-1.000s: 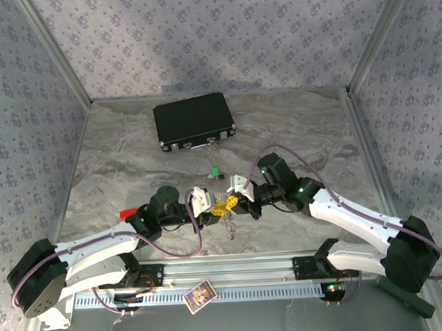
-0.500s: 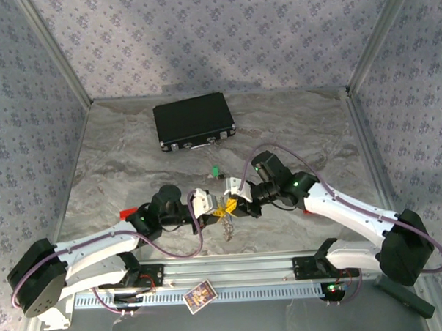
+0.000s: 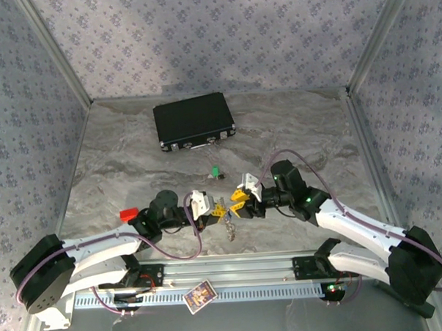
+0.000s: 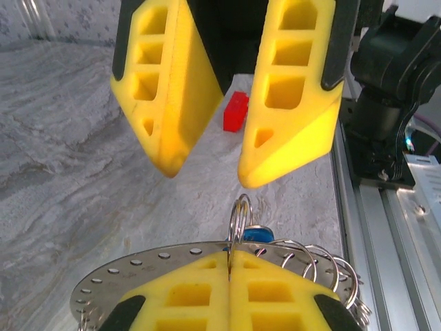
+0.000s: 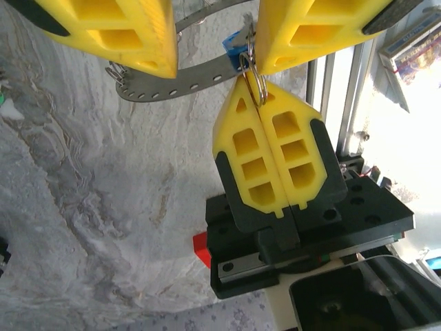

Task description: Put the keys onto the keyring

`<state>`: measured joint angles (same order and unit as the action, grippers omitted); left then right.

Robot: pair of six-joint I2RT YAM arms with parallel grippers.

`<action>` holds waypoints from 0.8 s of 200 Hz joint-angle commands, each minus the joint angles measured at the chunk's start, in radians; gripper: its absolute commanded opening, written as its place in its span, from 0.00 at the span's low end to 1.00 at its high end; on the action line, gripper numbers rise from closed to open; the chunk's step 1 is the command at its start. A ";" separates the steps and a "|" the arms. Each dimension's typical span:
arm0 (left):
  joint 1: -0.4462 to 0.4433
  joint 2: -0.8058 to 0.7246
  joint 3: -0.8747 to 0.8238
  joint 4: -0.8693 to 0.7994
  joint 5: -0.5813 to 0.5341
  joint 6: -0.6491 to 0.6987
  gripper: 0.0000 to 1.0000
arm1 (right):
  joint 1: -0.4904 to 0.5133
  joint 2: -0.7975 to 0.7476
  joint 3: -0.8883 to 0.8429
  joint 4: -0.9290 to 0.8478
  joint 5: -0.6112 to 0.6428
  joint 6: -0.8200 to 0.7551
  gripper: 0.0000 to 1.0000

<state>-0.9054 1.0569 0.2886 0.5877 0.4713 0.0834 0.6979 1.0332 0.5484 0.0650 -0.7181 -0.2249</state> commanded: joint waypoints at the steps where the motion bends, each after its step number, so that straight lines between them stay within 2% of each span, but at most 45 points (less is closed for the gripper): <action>1: -0.003 -0.004 0.000 0.107 0.005 -0.021 0.00 | -0.001 0.013 0.013 0.039 -0.045 0.027 0.35; 39: -0.003 -0.012 -0.006 0.103 0.000 -0.022 0.00 | 0.006 0.037 0.020 0.041 -0.082 0.031 0.35; 54: -0.004 -0.016 -0.010 0.113 0.000 -0.024 0.00 | 0.010 0.043 0.019 0.041 -0.073 0.029 0.31; 91: -0.003 -0.018 -0.014 0.127 -0.004 -0.039 0.00 | 0.014 0.057 0.035 0.033 -0.079 0.028 0.05; 99: -0.003 -0.021 -0.013 0.125 -0.016 -0.043 0.06 | 0.016 0.061 0.045 0.012 -0.079 0.019 0.00; 112: -0.004 -0.032 -0.007 0.102 -0.040 -0.045 0.22 | 0.016 0.067 0.063 -0.028 -0.079 0.002 0.00; 123: -0.003 -0.046 0.008 0.043 -0.060 -0.032 0.31 | 0.017 0.070 0.085 -0.073 -0.070 -0.018 0.00; 141: -0.003 -0.067 0.043 -0.103 -0.086 0.008 0.33 | 0.017 0.071 0.128 -0.192 -0.033 -0.081 0.00; 160: -0.003 -0.091 0.058 -0.186 -0.096 0.021 0.33 | 0.020 0.090 0.181 -0.319 0.020 -0.160 0.00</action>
<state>-0.9054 1.0023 0.3027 0.5323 0.4026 0.0696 0.7120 1.1088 0.6437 -0.0769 -0.7494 -0.2729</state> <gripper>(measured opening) 0.331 0.052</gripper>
